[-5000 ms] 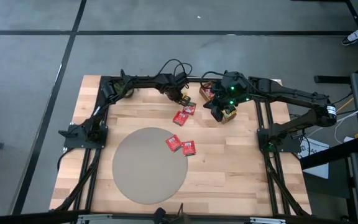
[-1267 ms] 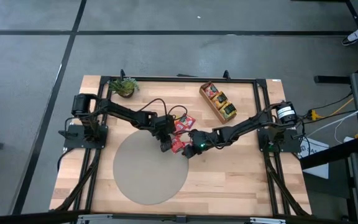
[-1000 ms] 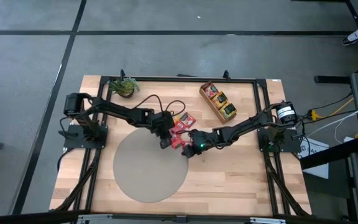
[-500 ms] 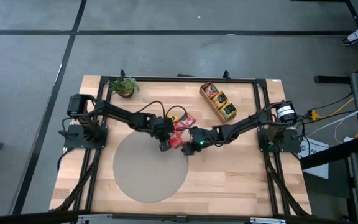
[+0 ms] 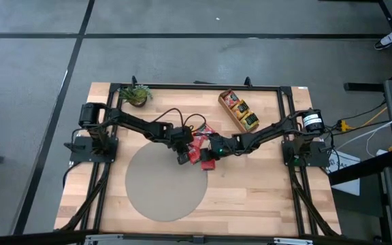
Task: Pick & Place Tea
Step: Put the red tea bag into the top section of the wooden organizer
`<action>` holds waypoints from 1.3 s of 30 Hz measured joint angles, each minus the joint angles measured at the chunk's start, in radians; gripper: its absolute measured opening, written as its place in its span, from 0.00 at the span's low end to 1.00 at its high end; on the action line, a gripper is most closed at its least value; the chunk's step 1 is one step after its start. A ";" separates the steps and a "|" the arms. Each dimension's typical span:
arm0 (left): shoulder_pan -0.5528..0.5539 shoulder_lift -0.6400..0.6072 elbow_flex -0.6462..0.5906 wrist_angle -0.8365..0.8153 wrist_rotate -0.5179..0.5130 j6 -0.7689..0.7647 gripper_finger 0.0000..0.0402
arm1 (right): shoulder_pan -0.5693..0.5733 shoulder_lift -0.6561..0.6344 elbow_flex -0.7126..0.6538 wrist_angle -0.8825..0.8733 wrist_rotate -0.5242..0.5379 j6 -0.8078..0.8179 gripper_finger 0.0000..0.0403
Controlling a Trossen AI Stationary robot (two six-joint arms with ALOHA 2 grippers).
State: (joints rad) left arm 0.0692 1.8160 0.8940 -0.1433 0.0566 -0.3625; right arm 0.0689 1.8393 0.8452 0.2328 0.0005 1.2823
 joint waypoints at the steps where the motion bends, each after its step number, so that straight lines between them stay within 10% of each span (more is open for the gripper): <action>1: 0.000 0.002 0.000 0.004 -0.001 0.000 0.01 | 0.000 0.000 0.000 -0.011 0.000 0.000 0.38; 21: 0.000 0.009 -0.005 0.070 -0.013 -0.096 0.01 | -0.036 0.074 0.002 0.108 -0.151 0.019 0.37; 33: 0.000 0.000 -0.005 0.066 -0.008 -0.089 0.01 | -0.036 0.082 0.003 0.124 -0.125 0.020 0.03; 39: 0.000 -0.063 -0.012 0.011 0.029 -0.026 0.01 | -0.036 0.071 0.001 0.123 -0.110 -0.009 0.02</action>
State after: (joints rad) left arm 0.0690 1.7528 0.8818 -0.1325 0.0854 -0.3882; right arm 0.0326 1.9100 0.8459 0.3554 -0.1098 1.2733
